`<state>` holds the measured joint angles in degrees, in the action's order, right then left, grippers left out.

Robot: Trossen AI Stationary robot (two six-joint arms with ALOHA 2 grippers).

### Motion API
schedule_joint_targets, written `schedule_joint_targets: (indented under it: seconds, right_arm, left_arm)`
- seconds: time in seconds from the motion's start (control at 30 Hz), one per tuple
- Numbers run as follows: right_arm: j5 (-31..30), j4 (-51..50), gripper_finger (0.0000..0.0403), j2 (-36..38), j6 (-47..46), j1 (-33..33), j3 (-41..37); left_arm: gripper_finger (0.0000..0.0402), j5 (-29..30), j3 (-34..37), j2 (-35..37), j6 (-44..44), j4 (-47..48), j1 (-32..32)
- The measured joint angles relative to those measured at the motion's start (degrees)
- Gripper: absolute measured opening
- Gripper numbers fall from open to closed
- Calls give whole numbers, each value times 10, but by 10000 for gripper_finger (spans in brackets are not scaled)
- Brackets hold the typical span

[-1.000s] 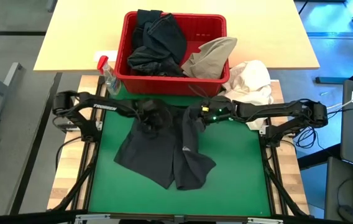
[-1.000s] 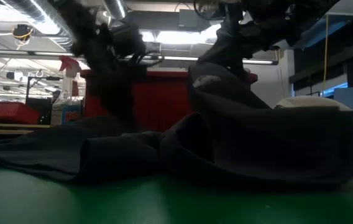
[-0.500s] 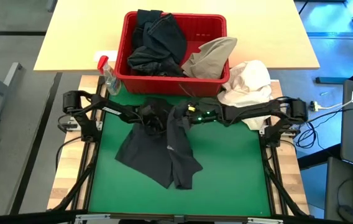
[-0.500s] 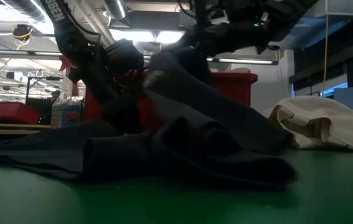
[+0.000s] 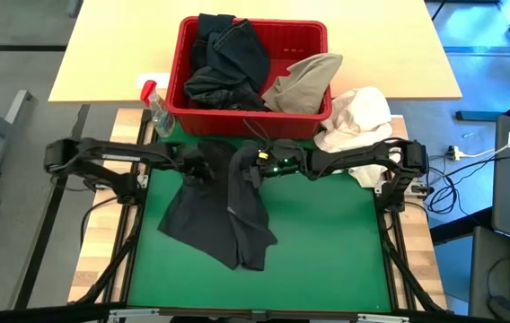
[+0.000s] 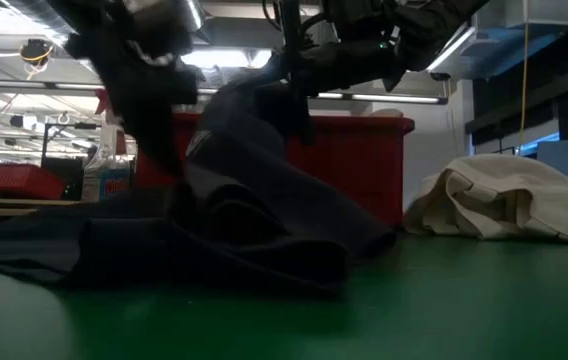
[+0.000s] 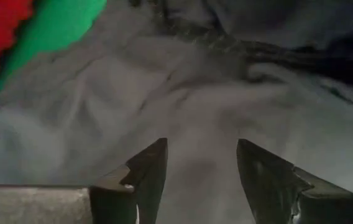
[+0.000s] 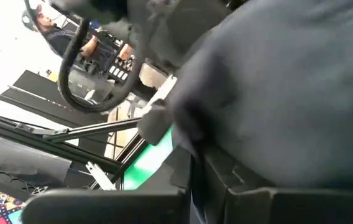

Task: Fold Laundry from Bin
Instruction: Fold the black shorts

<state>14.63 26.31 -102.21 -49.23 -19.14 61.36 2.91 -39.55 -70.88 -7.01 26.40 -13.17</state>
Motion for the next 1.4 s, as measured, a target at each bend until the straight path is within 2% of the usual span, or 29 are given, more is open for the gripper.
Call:
schedule_joint_targets:
  seconds: [0.13,0.33,0.4,0.47,0.73,0.83,1.03,1.13,1.27,1.33,1.4]
  right_arm:
    - [-14,8,17,0,0,0,0]
    - [-58,44,17,-11,0,5,4]
    - [-61,44,17,-27,0,4,20]
    - [-60,43,17,-52,-1,4,49]
    - [-50,2,23,-140,4,4,161]
    - [-52,4,50,-153,26,4,179]
    - [-90,8,144,-155,30,4,183]
    - [-80,8,181,-155,33,4,183]
    - [-66,-12,210,-155,46,4,183]
    - [-96,6,218,-155,39,5,182]
    - [-172,43,221,-155,14,6,182]
  left_arm:
    - [188,24,74,19,-5,-20,5]
    - [188,25,178,-17,-48,-199,4]
    - [188,22,189,-35,-63,-265,4]
    - [188,22,190,-54,-64,-292,4]
    - [188,20,190,-52,-64,-295,4]
    - [188,4,183,-20,-58,-233,4]
    - [188,4,110,68,-55,-18,4]
    - [188,5,69,105,-50,53,4]
    - [188,1,25,145,-61,139,5]
    - [188,-5,-2,162,-72,180,5]
    - [188,-5,-20,175,-79,200,5]
